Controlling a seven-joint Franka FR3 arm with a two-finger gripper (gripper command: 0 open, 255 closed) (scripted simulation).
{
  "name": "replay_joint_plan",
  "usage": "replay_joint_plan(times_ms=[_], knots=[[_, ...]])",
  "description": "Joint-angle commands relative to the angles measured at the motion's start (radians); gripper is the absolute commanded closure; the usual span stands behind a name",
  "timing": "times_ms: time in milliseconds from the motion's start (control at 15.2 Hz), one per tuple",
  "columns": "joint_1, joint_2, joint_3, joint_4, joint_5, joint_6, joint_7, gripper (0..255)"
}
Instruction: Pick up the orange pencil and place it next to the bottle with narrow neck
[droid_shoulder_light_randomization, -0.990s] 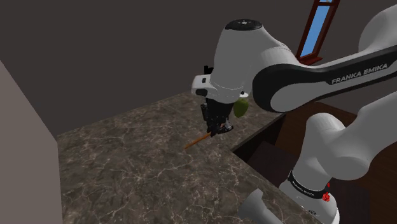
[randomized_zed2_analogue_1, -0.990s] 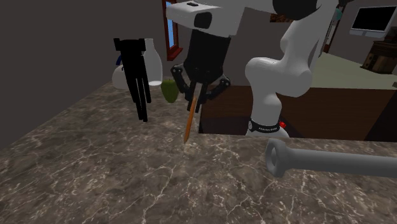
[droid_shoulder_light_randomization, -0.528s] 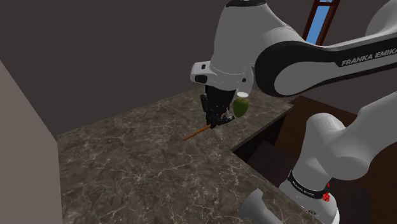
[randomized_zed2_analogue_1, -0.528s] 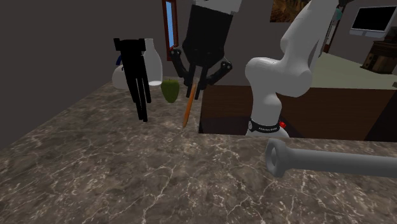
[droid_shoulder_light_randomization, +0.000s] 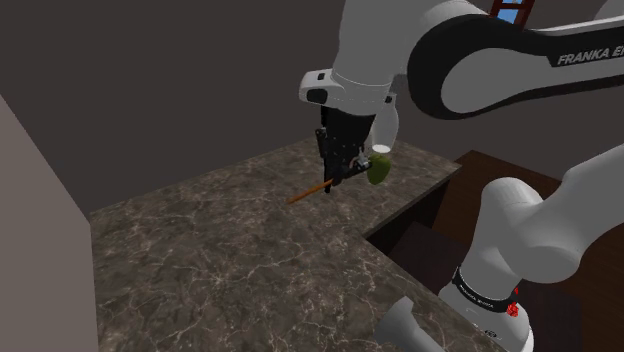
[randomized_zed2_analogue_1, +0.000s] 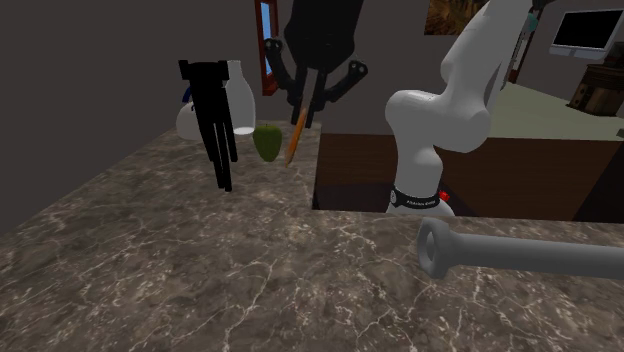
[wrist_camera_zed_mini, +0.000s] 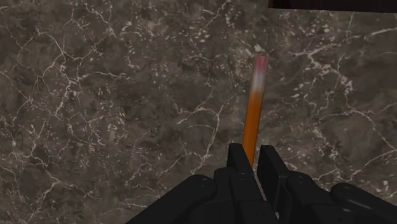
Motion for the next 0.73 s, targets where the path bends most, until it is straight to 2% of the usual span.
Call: replay_joint_plan(times_ms=[0, 660], knots=[[-0.001, 0.004, 0.000, 0.032, 0.000, -0.029, -0.001, 255], [-0.009, 0.033, -0.006, 0.188, -0.007, -0.155, -0.016, 255]])
